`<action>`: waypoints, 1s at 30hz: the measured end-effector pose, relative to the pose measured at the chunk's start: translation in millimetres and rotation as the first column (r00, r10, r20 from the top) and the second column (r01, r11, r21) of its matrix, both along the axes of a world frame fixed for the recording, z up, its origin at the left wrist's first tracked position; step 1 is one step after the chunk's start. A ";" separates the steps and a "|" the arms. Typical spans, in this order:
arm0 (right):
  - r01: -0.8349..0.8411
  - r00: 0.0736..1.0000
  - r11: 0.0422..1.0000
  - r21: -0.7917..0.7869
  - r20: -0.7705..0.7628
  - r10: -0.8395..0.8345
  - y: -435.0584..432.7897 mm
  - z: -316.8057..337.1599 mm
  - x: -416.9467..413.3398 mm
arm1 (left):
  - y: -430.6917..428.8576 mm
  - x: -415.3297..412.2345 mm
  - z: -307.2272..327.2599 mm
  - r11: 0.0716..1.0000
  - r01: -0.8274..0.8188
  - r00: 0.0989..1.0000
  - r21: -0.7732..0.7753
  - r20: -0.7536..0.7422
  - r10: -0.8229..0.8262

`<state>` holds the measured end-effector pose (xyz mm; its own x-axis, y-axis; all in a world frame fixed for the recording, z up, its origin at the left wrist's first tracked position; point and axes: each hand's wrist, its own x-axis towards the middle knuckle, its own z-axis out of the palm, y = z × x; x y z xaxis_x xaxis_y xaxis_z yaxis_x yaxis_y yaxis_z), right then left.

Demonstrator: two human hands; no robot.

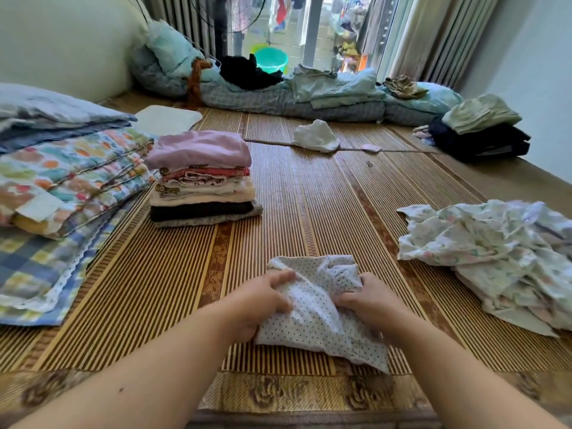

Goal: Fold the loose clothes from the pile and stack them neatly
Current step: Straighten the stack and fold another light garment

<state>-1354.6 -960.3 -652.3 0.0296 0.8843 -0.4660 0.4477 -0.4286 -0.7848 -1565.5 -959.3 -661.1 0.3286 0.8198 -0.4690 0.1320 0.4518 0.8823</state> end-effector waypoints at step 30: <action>-0.502 0.848 0.694 0.516 0.453 0.276 329.9 121.5 -219.7 | 268.6 -213.9 109.2 0.829 -0.081 0.683 0.554 -0.575 0.451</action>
<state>-1574.3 -630.4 -530.8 -0.3384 0.9318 0.1312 0.7297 0.3479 -0.5887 -1779.4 -690.7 -551.9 -0.1827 0.9830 -0.0176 0.6938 0.1416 0.7061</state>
